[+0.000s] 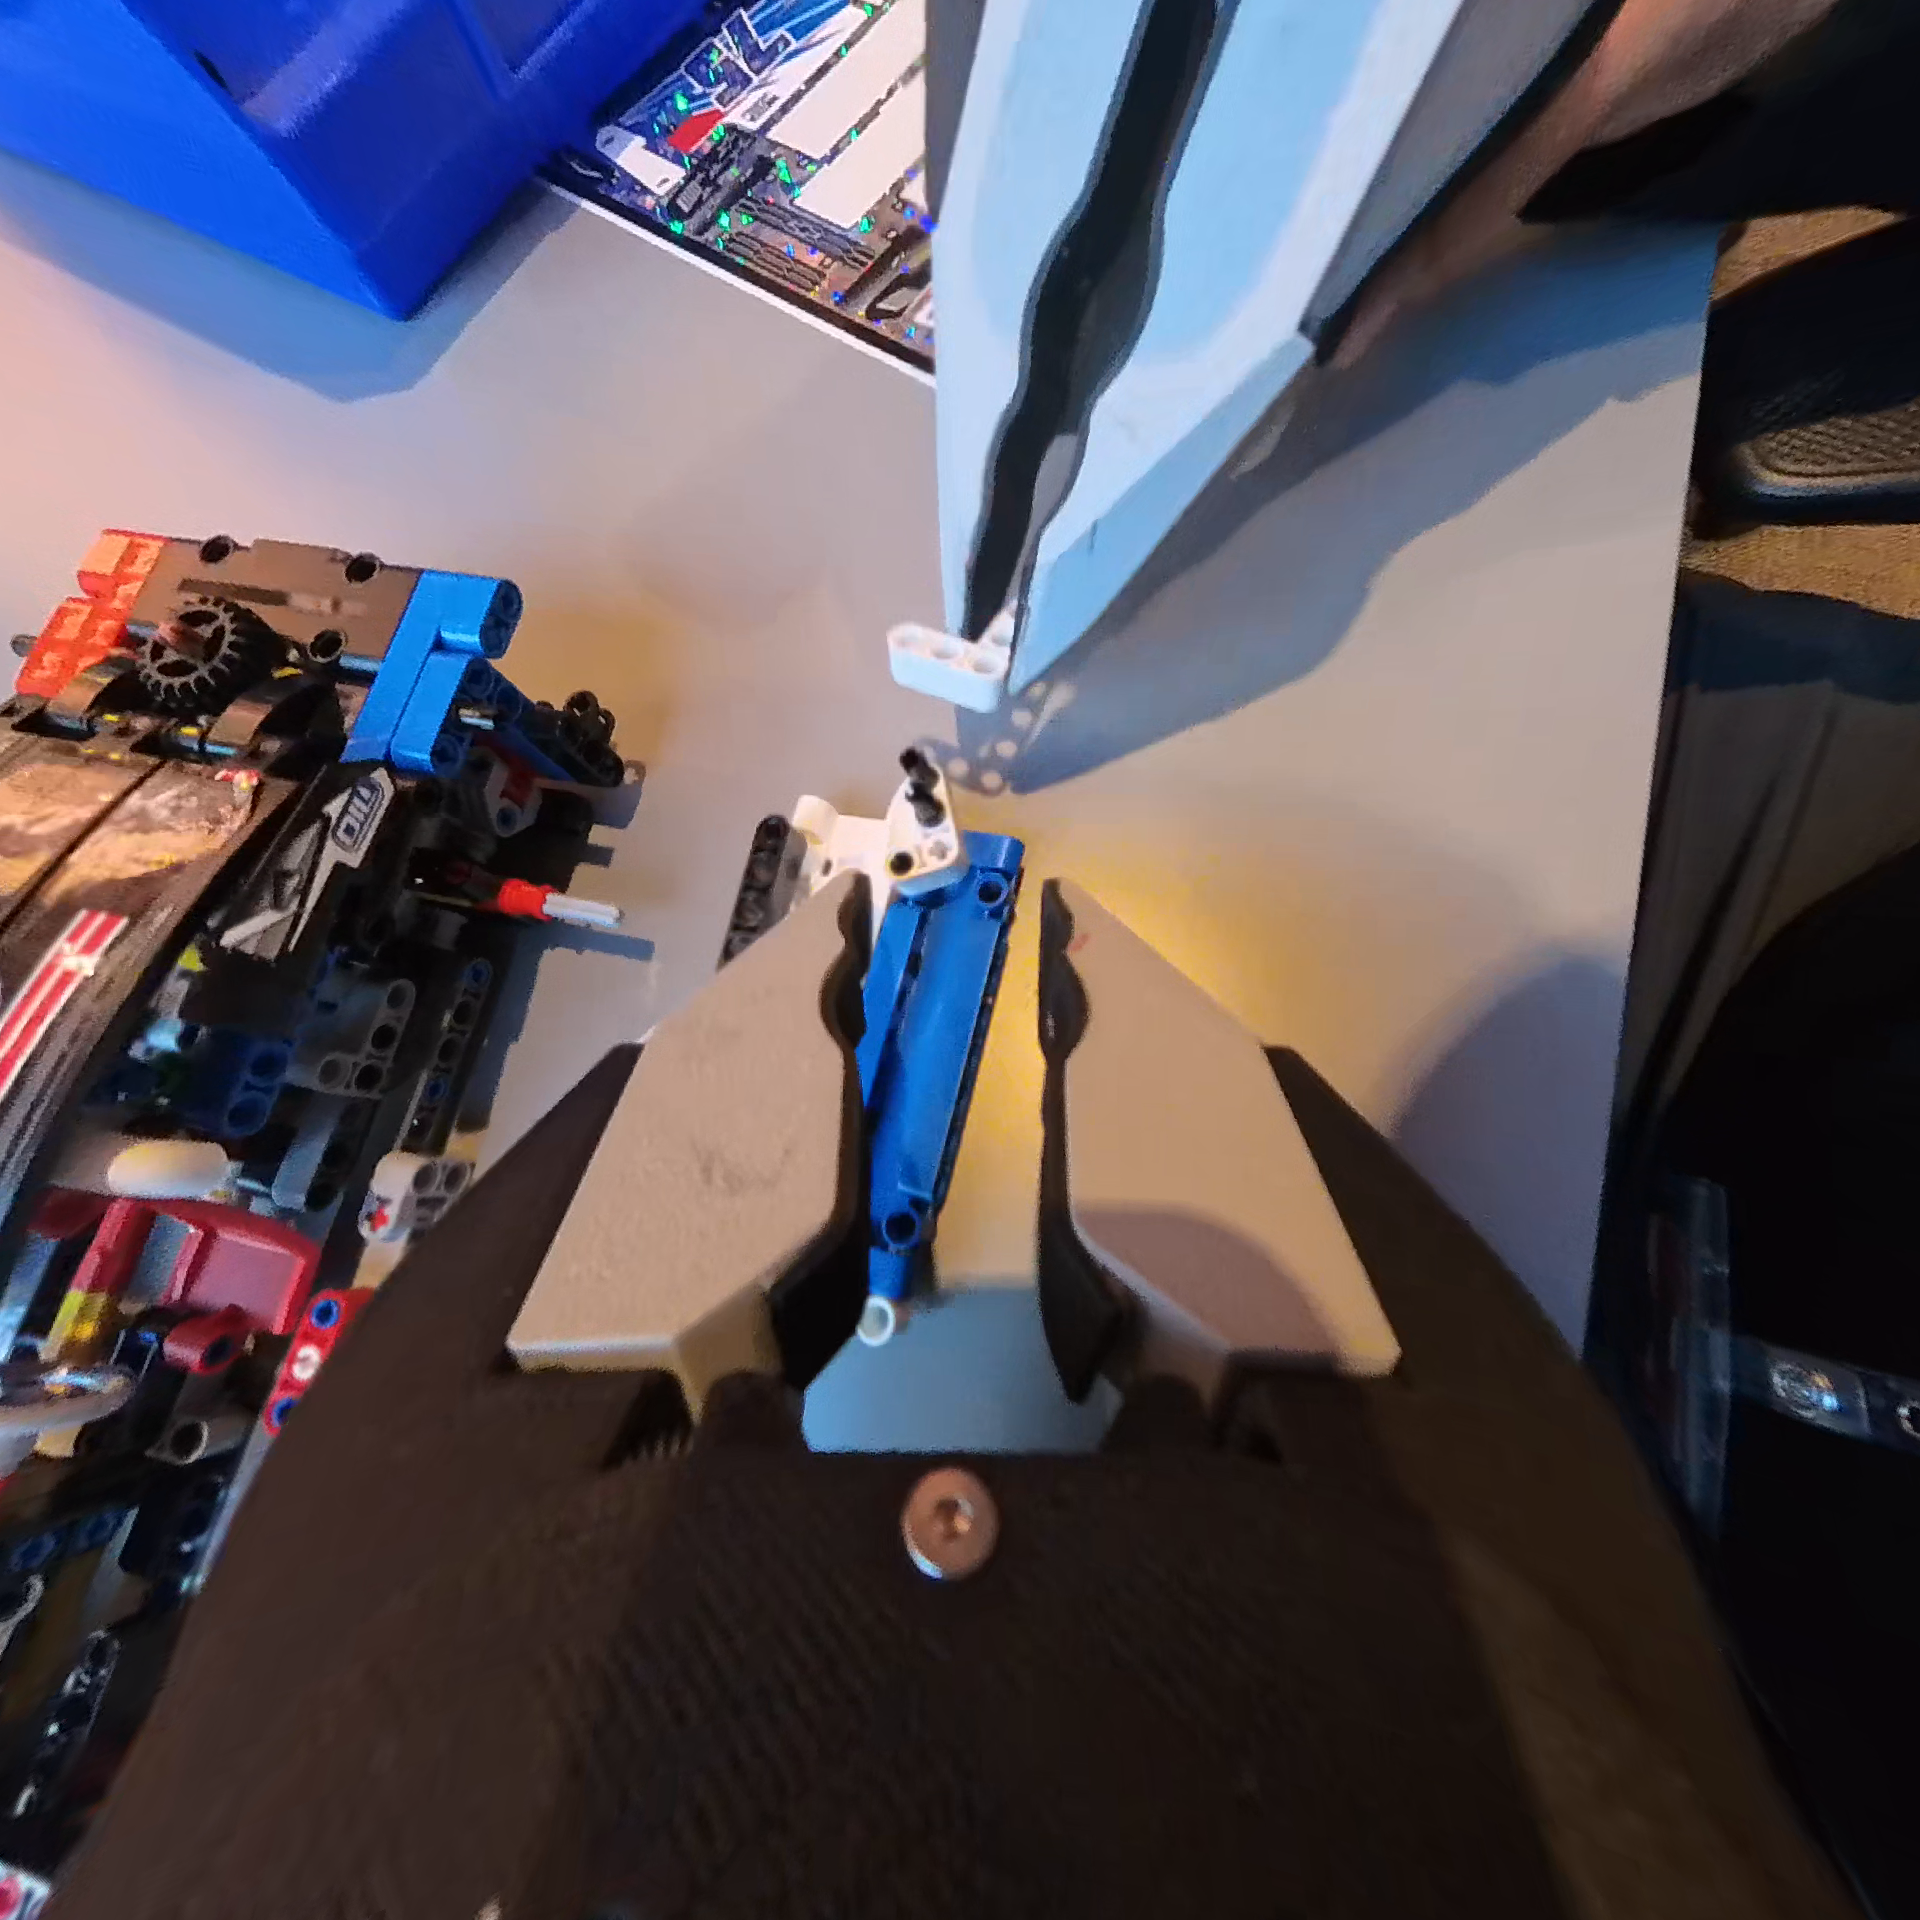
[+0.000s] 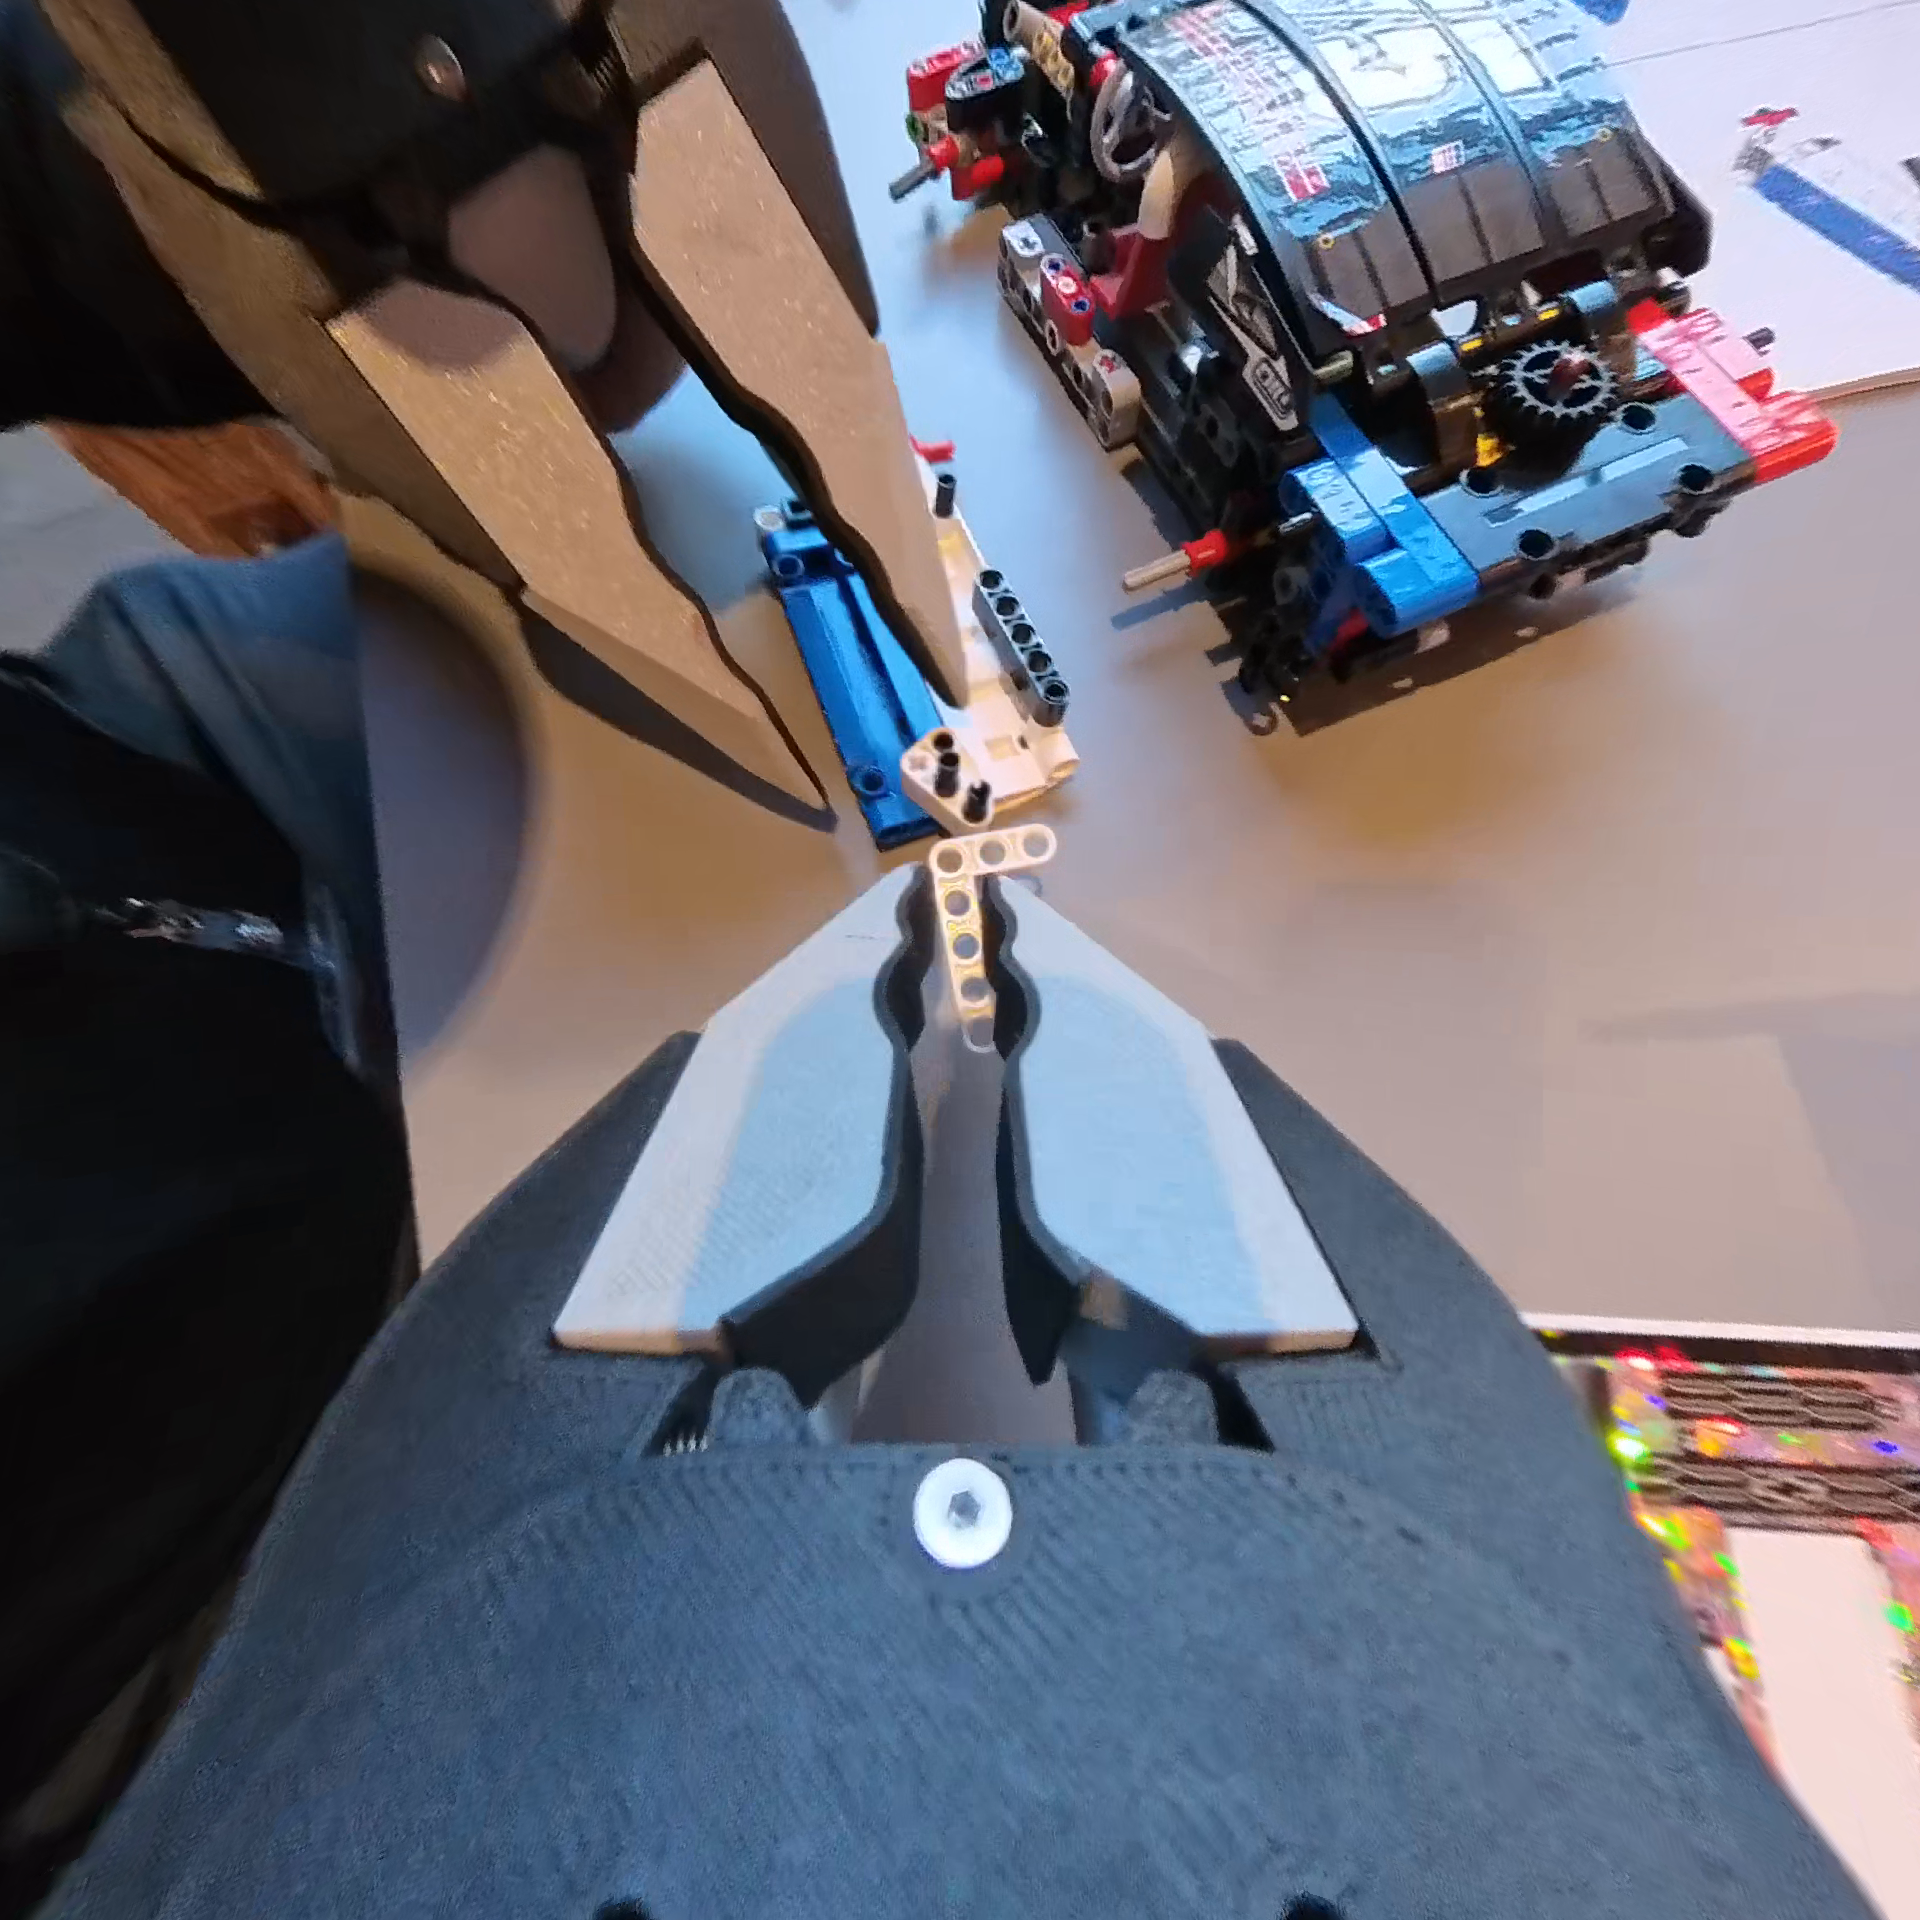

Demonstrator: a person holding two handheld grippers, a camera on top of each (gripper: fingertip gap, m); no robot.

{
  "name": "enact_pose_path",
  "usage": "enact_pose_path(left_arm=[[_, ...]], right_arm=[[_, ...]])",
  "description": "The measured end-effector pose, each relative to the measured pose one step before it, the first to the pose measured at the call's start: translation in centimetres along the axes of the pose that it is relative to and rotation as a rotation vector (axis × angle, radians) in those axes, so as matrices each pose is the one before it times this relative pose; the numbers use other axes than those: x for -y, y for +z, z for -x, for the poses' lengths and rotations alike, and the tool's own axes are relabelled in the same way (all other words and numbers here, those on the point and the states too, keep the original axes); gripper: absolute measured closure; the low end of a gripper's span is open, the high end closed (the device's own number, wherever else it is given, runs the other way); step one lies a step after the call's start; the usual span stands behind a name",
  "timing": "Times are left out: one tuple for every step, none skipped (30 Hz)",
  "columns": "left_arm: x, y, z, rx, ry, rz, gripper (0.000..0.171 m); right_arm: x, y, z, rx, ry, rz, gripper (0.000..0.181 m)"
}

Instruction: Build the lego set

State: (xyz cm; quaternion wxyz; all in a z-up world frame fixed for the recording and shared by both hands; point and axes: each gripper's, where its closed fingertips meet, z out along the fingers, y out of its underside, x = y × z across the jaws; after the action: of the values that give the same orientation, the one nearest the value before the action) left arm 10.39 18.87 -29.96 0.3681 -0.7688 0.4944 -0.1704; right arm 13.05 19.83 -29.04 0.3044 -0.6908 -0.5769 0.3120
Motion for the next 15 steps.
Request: enact_pose_path(left_arm=[[0.033,0.137,0.047,-0.0015,0.0025,0.00045,0.142],[-0.109,0.174,0.003,-0.005,-0.0019,0.00517,0.142],[-0.197,0.173,-0.039,-0.0068,-0.0054,0.00593,0.142],[-0.189,0.154,-0.074,-0.0078,-0.0061,0.00296,0.142],[-0.062,0.101,-0.056,-0.0043,-0.0061,-0.00546,0.142],[0.057,-0.018,-0.108,-0.0061,-0.0038,-0.01152,0.143],[0.026,0.005,-0.054,-0.0031,-0.0051,-0.00666,0.143],[0.027,0.001,-0.003,0.001,-0.0049,-0.00528,0.144],[-0.009,0.008,-0.024,-0.0011,-0.0043,-0.00155,0.143],[-0.024,-0.025,0.032,0.0038,-0.0018,0.00207,0.143],[-0.053,-0.035,0.054,0.0054,0.002,0.00143,0.143],[-0.03,-0.027,0.017,0.0031,0.0007,-0.00067,0.143],[-0.028,-0.041,-0.013,0.0008,-0.0016,-0.00094,0.142],[-0.018,-0.024,-0.006,0.0007,-0.0018,-0.00042,0.142],[-0.011,-0.015,0.014,0.0016,-0.0012,-0.00027,0.142]], right_arm=[[0.08,0.171,0.111,0.0071,0.0184,-0.0068,0.175],[-0.023,0.2,-0.067,-0.0041,0.0116,0.0014,0.175],[-0.112,0.219,-0.078,-0.0043,0.007,0.0075,0.175],[-0.112,0.223,0.029,0.0015,0.0054,0.0092,0.175],[-0.057,0.191,0.074,0.0028,0.0053,0.0055,0.175],[0.007,0.181,0.111,0.0025,0.0032,0.0005,0.175],[0.013,0.16,0.051,-0.0015,0.0011,0.0006,0.176],[-0.003,0.166,-0.025,-0.005,-0.0014,0.0017,0.176],[-0.004,0.134,-0.05,-0.0056,-0.0011,0.0023,0.176],[0.037,0.11,-0.013,-0.0016,-0.0009,0.0,0.176],[0.057,0.055,0.006,0.0004,-0.0001,-0.0013,0.176],[0.036,0.051,-0.002,-0.0001,0.0016,-0.0007,0.176],[0.034,0.036,-0.014,-0.0014,0.0018,-0.002,0.176],[0.024,0.042,-0.007,-0.0009,0.0005,-0.0019,0.176],[0.012,0.026,-0.014,-0.0001,0.0012,-0.0017,0.176]])
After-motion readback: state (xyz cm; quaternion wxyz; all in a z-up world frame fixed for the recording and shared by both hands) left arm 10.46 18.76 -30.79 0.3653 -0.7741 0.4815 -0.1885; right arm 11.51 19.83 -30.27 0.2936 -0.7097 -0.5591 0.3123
